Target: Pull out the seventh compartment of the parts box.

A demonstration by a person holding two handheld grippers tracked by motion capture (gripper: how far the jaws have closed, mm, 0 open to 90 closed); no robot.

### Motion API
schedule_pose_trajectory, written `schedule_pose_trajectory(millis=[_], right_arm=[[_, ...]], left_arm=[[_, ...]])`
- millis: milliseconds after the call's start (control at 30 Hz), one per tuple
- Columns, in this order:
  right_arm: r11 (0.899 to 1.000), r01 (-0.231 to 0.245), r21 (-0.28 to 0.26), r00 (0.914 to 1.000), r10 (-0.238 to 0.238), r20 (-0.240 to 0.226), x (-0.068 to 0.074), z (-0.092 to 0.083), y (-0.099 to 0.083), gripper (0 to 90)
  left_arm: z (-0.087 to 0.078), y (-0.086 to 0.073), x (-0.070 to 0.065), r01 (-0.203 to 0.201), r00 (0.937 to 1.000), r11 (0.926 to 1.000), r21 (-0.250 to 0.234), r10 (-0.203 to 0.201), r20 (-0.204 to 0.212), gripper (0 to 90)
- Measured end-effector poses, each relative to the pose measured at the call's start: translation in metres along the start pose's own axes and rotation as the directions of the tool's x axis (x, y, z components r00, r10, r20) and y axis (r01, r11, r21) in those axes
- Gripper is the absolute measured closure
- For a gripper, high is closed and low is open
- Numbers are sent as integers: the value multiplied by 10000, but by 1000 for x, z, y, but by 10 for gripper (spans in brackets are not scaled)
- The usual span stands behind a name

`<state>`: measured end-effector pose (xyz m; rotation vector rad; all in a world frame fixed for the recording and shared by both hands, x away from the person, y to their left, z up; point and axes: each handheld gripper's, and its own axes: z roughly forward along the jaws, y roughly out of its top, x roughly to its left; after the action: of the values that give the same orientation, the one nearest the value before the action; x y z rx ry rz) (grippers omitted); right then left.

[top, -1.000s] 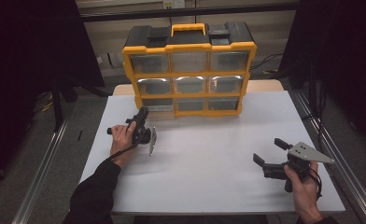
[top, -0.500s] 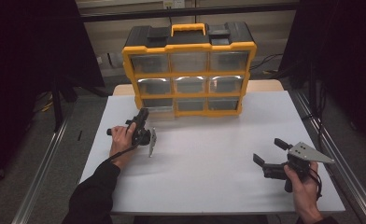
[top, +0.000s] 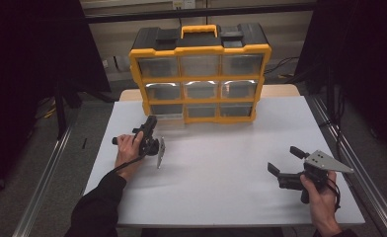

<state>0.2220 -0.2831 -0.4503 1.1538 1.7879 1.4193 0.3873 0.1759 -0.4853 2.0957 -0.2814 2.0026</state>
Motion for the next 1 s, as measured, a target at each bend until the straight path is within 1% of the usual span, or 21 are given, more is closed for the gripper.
schedule_pose_trajectory(millis=[33,67,100,133,200,233,400,433,467,567,600,633,667,700,733,800,833,867,933,967,1000], right_arm=[[10000,-6,-6,10000,6,3,0,0,0,5],[10000,-4,-8,10000,4,0,0,0,0,5],[10000,5,-10,10000,-5,1,0,0,0,5],[10000,-9,-13,10000,9,22,0,0,0,5],[10000,19,-9,10000,-19,-23,0,0,0,5],[10000,-12,5,10000,12,-12,0,0,0,5],[10000,7,-1,10000,-7,-10,0,0,0,5],[10000,16,-12,10000,-16,-6,0,0,0,5],[10000,7,5,10000,-7,-11,0,0,0,5],[10000,-6,-12,10000,6,21,0,0,0,5],[10000,26,-10,10000,-26,-1,0,0,0,5],[10000,6,5,10000,-6,-21,0,0,0,5],[10000,6,2,10000,-6,-32,0,0,0,5],[10000,5,-2,10000,-5,-34,0,0,0,5],[10000,7,3,10000,-7,-30,0,0,0,5],[10000,-9,7,10000,9,-30,0,0,0,4],[10000,2,-9,10000,-2,-9,0,0,0,4],[10000,17,-11,10000,-17,-5,0,0,0,4],[10000,18,-4,10000,-18,-16,0,0,0,4],[10000,0,2,10000,0,-16,0,0,0,4],[10000,-6,8,10000,6,-22,0,0,0,4]], left_arm=[[0,0,-2,283,9995,9996,-43,-283,-156,795],[1,0,-4,522,9981,9982,-303,-531,-320,794],[-1,0,-1,114,9998,9997,-212,-117,-174,795],[-3,0,0,-96,9996,9999,-77,94,-253,795],[-5,0,0,8,9997,9999,-139,-11,-226,795],[-7,0,-1,39,9999,10000,-18,-40,-149,795],[-8,0,-1,-83,9998,9999,-57,82,-168,795],[-5,0,-3,301,9988,9985,-463,-318,-364,795],[-7,1,1,-280,9996,9995,-162,280,-7,795],[-7,1,0,-186,9998,9997,-144,187,30,795],[-7,0,-1,49,9999,9997,-228,-52,-140,795],[-5,0,-3,467,9985,9976,-511,-482,-275,795],[-6,0,-3,446,9984,9978,-488,-462,-313,795],[-9,1,-1,116,9997,9998,-189,-120,-192,795],[-10,0,-1,160,9998,9998,-111,-161,-96,795],[-11,1,2,-277,9996,9995,-169,277,31,796],[-10,0,-2,351,9991,9982,-483,-362,-207,796],[-12,0,-1,102,9999,9993,-356,-105,-82,796],[-13,0,1,-84,9997,9994,-340,77,-216,796],[-14,1,2,-272,9996,9995,-171,273,70,796],[-13,1,0,-52,10000,9997,-232,51,-42,796]])
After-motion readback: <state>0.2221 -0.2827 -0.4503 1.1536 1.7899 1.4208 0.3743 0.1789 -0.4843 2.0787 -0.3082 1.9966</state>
